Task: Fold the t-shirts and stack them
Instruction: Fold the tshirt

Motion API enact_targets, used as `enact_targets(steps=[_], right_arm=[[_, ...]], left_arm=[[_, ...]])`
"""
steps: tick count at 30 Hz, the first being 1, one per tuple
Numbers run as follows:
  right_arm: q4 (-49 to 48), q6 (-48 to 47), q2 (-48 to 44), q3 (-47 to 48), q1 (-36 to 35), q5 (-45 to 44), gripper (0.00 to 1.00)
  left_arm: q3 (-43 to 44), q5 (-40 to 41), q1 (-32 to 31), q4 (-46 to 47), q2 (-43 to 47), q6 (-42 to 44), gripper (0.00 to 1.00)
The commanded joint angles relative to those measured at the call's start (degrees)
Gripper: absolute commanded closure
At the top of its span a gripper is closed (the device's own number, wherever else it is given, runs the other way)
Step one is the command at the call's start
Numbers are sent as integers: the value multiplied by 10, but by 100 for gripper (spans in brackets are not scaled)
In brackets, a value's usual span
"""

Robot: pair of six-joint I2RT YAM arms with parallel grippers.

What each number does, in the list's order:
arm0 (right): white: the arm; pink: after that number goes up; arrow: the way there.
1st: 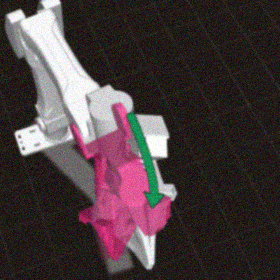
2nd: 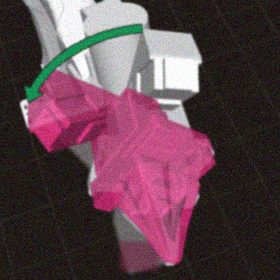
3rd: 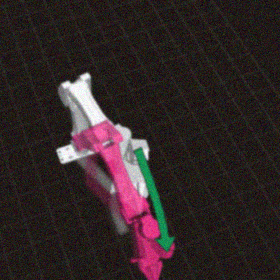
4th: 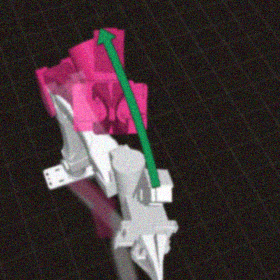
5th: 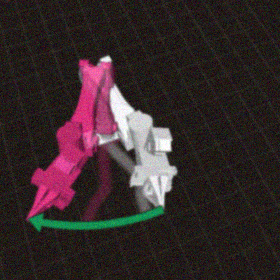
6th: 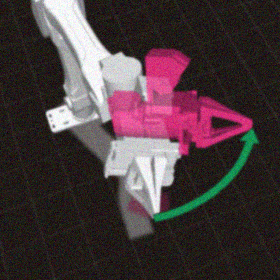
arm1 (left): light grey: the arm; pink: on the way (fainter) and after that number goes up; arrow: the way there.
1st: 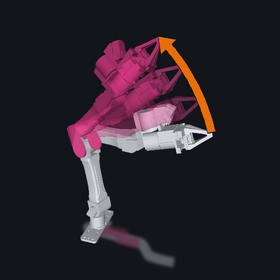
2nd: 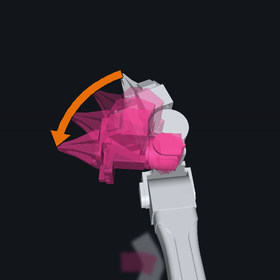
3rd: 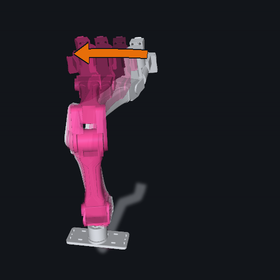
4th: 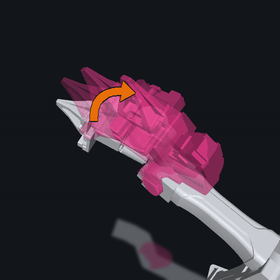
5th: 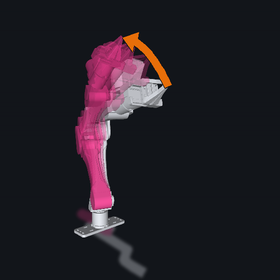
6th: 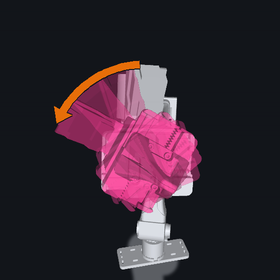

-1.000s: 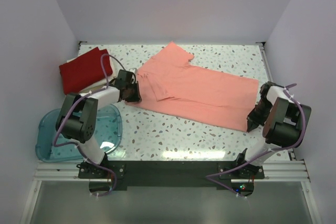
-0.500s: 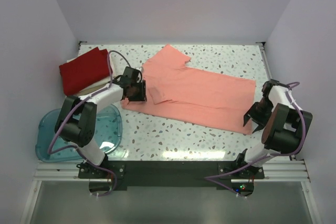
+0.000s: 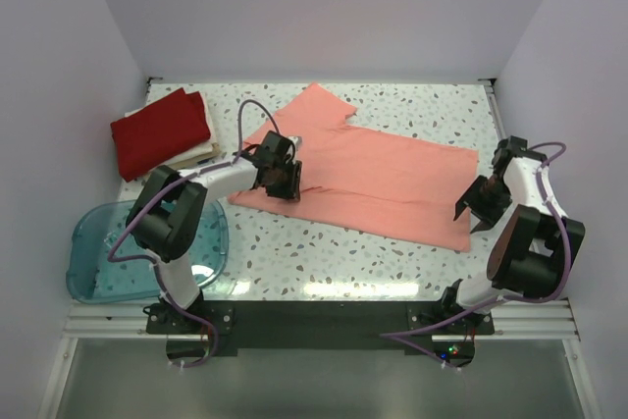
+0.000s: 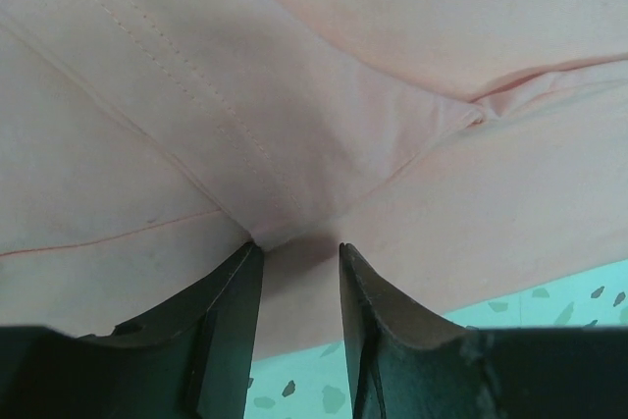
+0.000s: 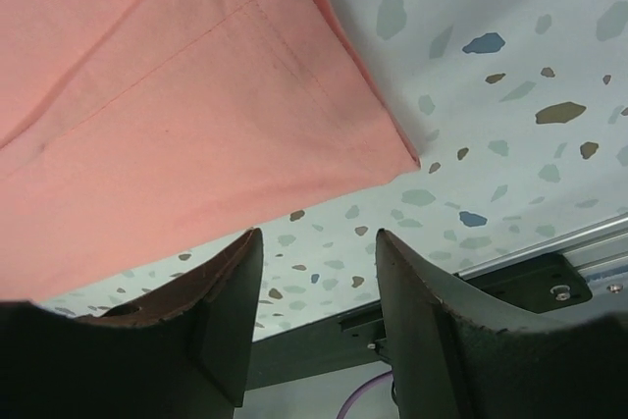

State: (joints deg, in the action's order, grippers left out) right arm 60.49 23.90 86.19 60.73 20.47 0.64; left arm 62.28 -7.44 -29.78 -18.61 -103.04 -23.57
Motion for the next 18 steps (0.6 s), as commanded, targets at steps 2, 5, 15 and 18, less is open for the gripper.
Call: enact_targets(steps=[2,5,15,18], right_arm=[[-13,7,-13,-5,-4,16,47],[-17,8,-13,-9,-5,18,48],[-22,8,-9,-11,-8,23,49],[-23,9,-9,-11,-10,24,49]], left_arm=[[40,39,-7,-3,-8,-9,59],[41,50,-9,0,-12,-8,60],[56,86,-13,-11,-31,-2,61],[65,94,-16,-13,-40,2,69]])
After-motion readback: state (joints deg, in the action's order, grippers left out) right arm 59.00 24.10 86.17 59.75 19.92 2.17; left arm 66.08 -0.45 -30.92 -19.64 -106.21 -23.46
